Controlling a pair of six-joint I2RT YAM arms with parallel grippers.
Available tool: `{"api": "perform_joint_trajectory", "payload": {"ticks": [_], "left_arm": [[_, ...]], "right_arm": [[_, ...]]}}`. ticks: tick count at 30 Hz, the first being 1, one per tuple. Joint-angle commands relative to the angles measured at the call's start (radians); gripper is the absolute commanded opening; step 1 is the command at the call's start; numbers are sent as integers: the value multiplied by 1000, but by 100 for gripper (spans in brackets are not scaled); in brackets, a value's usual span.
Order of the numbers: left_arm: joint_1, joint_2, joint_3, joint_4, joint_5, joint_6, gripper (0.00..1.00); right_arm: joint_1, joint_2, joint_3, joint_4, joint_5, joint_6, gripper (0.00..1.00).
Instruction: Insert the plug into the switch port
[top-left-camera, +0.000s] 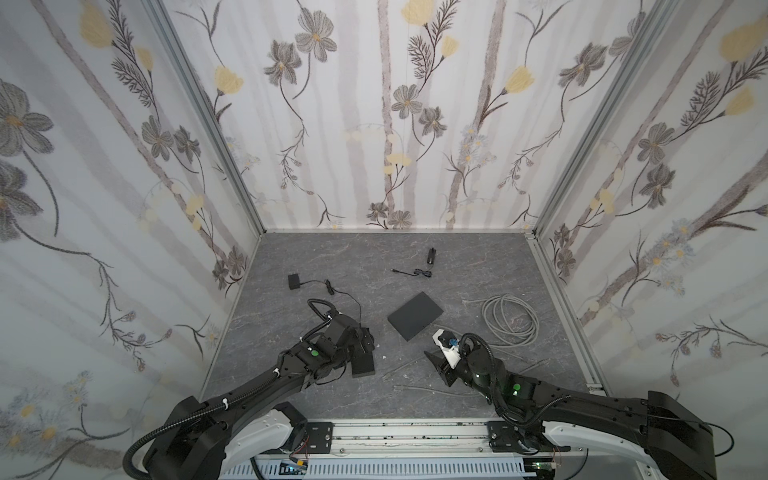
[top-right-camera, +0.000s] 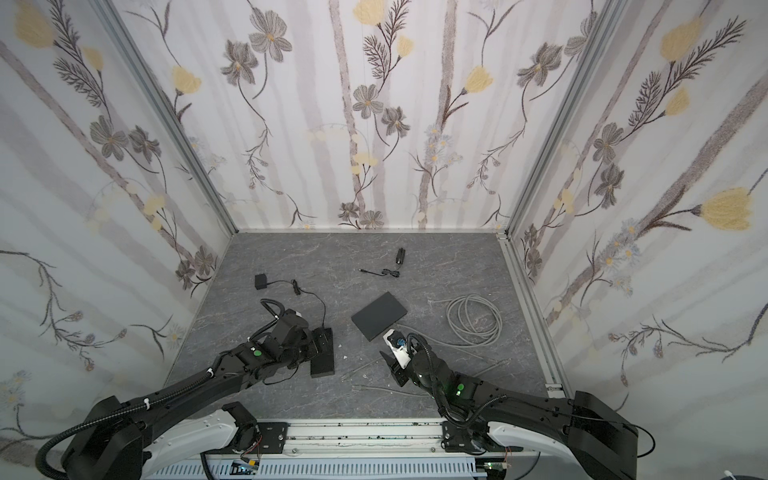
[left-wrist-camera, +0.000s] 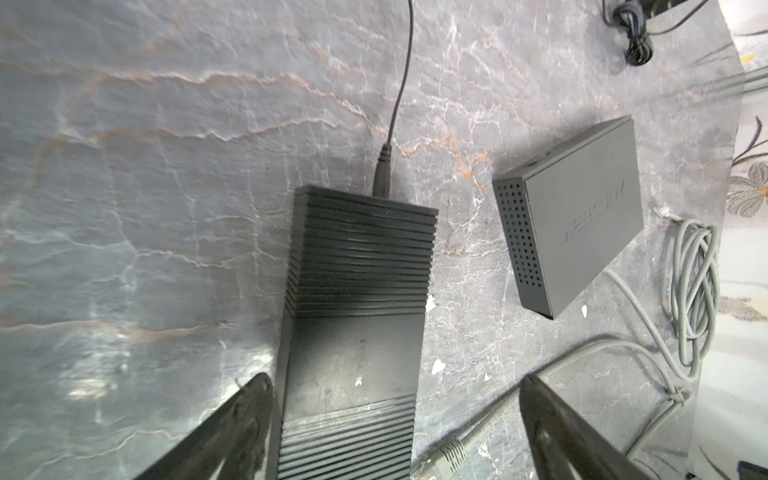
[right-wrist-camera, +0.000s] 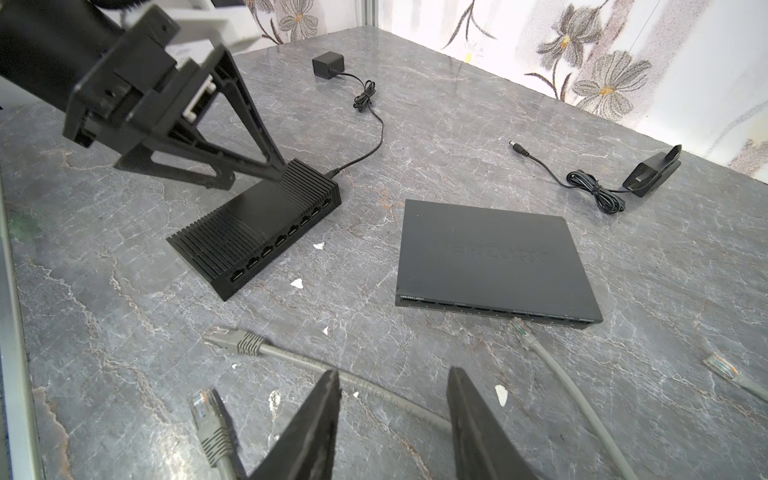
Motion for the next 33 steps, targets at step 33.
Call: {"api": "perform_joint_trajectory", "payload": {"ticks": [33], "left_arm": [[15,511,424,-362,-72,210,100]], "right_arm": [[-114,190,199,-13,39,82,54]]}}
